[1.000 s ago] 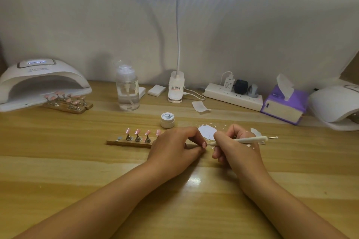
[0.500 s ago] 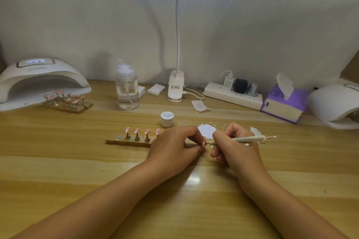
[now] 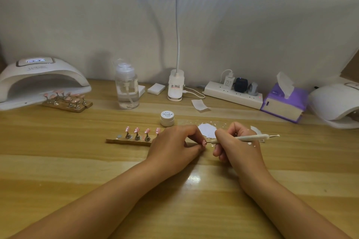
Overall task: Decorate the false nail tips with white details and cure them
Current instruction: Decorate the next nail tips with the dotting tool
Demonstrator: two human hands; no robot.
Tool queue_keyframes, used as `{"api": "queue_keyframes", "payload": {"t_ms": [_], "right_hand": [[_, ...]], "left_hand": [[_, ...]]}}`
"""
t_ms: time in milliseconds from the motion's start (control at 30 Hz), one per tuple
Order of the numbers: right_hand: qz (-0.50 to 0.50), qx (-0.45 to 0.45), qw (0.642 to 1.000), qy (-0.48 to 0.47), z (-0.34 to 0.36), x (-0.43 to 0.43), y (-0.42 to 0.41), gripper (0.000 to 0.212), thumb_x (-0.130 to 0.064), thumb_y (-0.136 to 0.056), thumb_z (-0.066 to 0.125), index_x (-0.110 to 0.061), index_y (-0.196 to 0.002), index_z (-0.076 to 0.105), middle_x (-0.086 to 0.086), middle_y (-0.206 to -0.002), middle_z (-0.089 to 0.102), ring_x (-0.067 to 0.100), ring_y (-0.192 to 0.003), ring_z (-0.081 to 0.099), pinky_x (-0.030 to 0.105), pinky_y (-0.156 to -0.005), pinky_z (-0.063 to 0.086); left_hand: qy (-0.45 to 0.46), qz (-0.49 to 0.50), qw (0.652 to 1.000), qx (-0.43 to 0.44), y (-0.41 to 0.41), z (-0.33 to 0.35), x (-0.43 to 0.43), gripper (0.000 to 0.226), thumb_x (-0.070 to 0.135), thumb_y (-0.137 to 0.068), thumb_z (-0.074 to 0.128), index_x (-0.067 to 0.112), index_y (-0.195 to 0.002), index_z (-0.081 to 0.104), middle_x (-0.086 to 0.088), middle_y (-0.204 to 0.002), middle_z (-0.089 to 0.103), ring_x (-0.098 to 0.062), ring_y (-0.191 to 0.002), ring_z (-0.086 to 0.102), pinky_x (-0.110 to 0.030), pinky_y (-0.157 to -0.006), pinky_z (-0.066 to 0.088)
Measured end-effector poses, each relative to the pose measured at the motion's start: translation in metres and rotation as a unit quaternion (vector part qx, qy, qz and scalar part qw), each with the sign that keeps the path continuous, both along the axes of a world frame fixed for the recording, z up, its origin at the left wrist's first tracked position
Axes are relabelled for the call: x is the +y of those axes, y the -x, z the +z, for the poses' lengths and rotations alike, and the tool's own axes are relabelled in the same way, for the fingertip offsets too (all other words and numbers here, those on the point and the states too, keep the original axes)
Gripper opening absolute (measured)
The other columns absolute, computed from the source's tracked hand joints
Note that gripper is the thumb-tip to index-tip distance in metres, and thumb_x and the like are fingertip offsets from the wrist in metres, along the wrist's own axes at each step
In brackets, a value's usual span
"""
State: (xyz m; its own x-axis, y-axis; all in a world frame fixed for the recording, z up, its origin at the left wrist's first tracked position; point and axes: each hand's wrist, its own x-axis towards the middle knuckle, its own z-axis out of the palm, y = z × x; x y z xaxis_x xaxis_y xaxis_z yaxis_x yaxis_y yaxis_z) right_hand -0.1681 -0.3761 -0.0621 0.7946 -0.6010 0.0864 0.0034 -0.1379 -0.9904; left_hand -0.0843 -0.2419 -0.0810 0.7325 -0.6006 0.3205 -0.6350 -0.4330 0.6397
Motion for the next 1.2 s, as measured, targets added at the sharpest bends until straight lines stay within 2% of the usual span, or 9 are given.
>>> {"api": "queue_keyframes", "payload": {"t_ms": [233, 333, 467, 533, 600, 667, 733, 900, 1200], "right_hand": [[0.015, 0.008, 1.000, 0.000, 0.000, 0.001, 0.000, 0.022, -0.009, -0.078, 0.061, -0.014, -0.064, 0.045, 0.014, -0.052, 0.063, 0.014, -0.043, 0.048, 0.024, -0.044, 0.039], [-0.008, -0.030, 0.999, -0.006, 0.000, 0.000, 0.002, 0.023, -0.010, -0.083, 0.062, -0.012, -0.067, 0.046, 0.012, -0.052, 0.061, 0.012, -0.043, 0.048, 0.022, -0.042, 0.040], [-0.081, -0.081, 0.985, 0.129, 0.002, -0.006, 0.004, 0.027, -0.032, -0.092, 0.066, -0.011, -0.080, 0.053, 0.011, -0.069, 0.062, 0.012, -0.057, 0.053, 0.036, -0.057, 0.047], [-0.073, -0.062, 0.983, 0.156, 0.002, -0.011, 0.003, 0.025, -0.035, -0.091, 0.069, -0.015, -0.082, 0.057, 0.004, -0.067, 0.064, 0.007, -0.056, 0.056, 0.035, -0.059, 0.048], [-0.051, -0.021, 0.988, 0.144, 0.000, -0.015, 0.000, 0.023, -0.037, -0.092, 0.068, -0.017, -0.083, 0.059, 0.000, -0.065, 0.069, 0.004, -0.050, 0.056, 0.028, -0.052, 0.046], [-0.047, 0.008, 0.992, 0.113, -0.004, -0.019, -0.003, 0.020, -0.033, -0.094, 0.064, -0.016, -0.086, 0.056, 0.000, -0.064, 0.071, 0.003, -0.044, 0.052, 0.019, -0.044, 0.040], [-0.048, 0.015, 0.994, 0.100, -0.007, -0.021, -0.005, 0.017, -0.026, -0.092, 0.063, -0.014, -0.088, 0.052, 0.000, -0.063, 0.072, 0.004, -0.042, 0.052, 0.015, -0.041, 0.038], [-0.022, 0.044, 0.990, 0.132, -0.008, -0.020, -0.006, 0.018, -0.024, -0.086, 0.067, -0.011, -0.079, 0.055, -0.001, -0.062, 0.073, 0.004, -0.048, 0.061, 0.032, -0.060, 0.047], [-0.019, 0.047, 0.989, 0.136, -0.008, -0.020, -0.006, 0.015, -0.020, -0.083, 0.064, -0.011, -0.078, 0.054, 0.001, -0.061, 0.072, 0.009, -0.049, 0.061, 0.034, -0.061, 0.050]], "left_hand": [[0.004, 0.000, 1.000, 0.004, 0.000, -0.001, 0.000, 0.018, 0.032, -0.082, 0.071, 0.045, -0.074, 0.062, 0.038, -0.076, 0.060, 0.011, -0.063, 0.054, -0.021, -0.057, 0.032], [0.004, -0.004, 1.000, 0.006, -0.001, 0.000, 0.000, 0.018, 0.032, -0.082, 0.071, 0.045, -0.075, 0.062, 0.035, -0.082, 0.064, 0.012, -0.065, 0.055, -0.019, -0.058, 0.032], [0.006, -0.009, 1.000, 0.014, -0.001, 0.000, 0.000, 0.016, 0.033, -0.083, 0.071, 0.044, -0.076, 0.062, 0.034, -0.090, 0.067, 0.013, -0.067, 0.055, -0.018, -0.060, 0.034], [0.006, -0.010, 1.000, 0.014, 0.000, 0.000, 0.000, 0.017, 0.033, -0.083, 0.071, 0.045, -0.075, 0.062, 0.033, -0.091, 0.067, 0.013, -0.067, 0.055, -0.019, -0.060, 0.036], [0.008, -0.010, 1.000, 0.016, 0.000, 0.000, 0.000, 0.017, 0.033, -0.083, 0.072, 0.045, -0.075, 0.062, 0.031, -0.090, 0.068, 0.011, -0.065, 0.056, -0.021, -0.062, 0.037], [0.007, -0.008, 1.000, 0.016, 0.000, 0.001, 0.000, 0.018, 0.034, -0.082, 0.072, 0.046, -0.074, 0.062, 0.031, -0.090, 0.068, 0.011, -0.065, 0.056, -0.021, -0.062, 0.037], [0.006, -0.008, 1.000, 0.016, 0.000, 0.001, 0.000, 0.017, 0.034, -0.083, 0.071, 0.046, -0.074, 0.062, 0.031, -0.089, 0.068, 0.010, -0.064, 0.056, -0.022, -0.062, 0.037], [0.000, -0.006, 1.000, 0.013, 0.000, 0.001, 0.000, 0.018, 0.033, -0.083, 0.072, 0.046, -0.074, 0.062, 0.031, -0.088, 0.068, 0.012, -0.065, 0.056, -0.020, -0.061, 0.036], [0.002, -0.004, 1.000, 0.013, 0.000, 0.001, 0.000, 0.014, 0.035, -0.082, 0.072, 0.045, -0.076, 0.064, 0.031, -0.087, 0.067, 0.013, -0.066, 0.055, -0.018, -0.060, 0.035]]}}
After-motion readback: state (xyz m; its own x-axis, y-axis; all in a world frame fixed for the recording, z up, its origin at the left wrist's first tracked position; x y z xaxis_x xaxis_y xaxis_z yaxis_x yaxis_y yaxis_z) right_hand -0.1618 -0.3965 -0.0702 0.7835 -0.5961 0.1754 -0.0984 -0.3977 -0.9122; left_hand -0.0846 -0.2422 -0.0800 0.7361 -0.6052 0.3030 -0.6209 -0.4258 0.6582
